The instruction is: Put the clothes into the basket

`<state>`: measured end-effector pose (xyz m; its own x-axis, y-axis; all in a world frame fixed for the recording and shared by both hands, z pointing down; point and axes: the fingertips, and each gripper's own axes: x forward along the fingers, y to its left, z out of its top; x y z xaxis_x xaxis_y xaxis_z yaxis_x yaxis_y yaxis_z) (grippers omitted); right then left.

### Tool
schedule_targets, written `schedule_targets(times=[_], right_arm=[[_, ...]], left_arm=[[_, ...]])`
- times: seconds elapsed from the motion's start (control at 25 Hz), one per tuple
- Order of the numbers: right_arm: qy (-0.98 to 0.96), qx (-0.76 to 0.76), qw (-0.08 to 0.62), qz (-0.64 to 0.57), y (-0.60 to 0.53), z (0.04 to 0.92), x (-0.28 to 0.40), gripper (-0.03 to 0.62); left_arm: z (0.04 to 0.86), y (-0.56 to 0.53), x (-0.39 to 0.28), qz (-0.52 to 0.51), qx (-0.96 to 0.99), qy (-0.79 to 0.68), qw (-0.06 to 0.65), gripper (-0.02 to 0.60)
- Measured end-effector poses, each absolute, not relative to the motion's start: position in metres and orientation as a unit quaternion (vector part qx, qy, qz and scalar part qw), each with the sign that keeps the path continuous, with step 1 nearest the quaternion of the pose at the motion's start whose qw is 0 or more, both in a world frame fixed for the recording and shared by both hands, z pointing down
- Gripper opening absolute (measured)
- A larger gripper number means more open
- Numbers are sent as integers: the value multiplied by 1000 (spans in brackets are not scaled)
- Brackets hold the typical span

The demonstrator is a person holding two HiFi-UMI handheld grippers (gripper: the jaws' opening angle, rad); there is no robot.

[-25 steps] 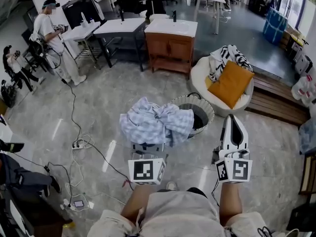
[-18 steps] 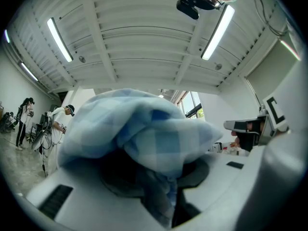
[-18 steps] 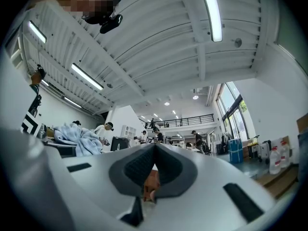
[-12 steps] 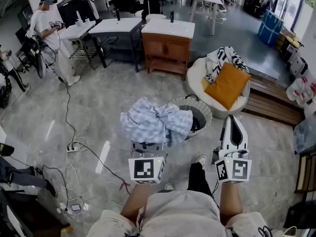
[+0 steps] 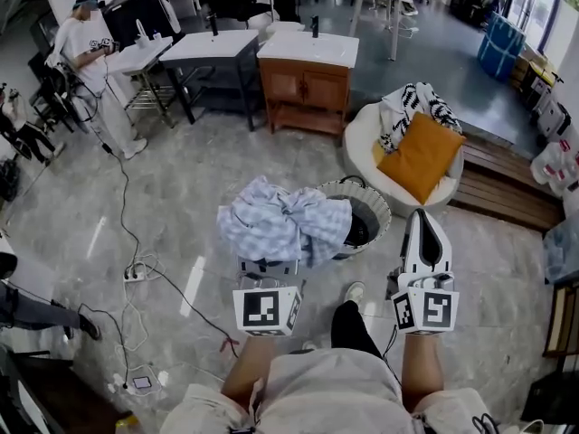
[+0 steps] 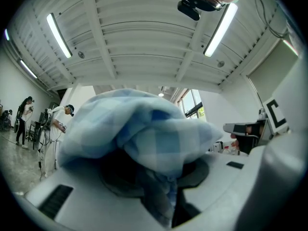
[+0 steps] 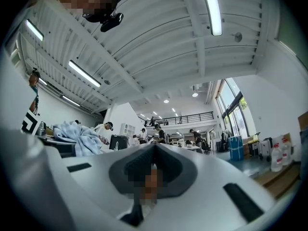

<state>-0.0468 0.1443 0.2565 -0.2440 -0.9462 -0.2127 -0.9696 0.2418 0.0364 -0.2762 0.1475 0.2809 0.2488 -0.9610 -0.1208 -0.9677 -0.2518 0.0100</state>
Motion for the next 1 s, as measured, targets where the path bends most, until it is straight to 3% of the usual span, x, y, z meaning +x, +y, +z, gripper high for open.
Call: schedule_targets(times=[0.36, 1.0], right_arm=[[774, -624, 79, 76, 91, 284, -24, -12], [769, -630, 101, 45, -109, 268, 135, -12]], left_arm=[[300, 93, -256, 50, -795, 603, 38, 150], [259, -109, -100, 51, -801, 594, 51, 150]])
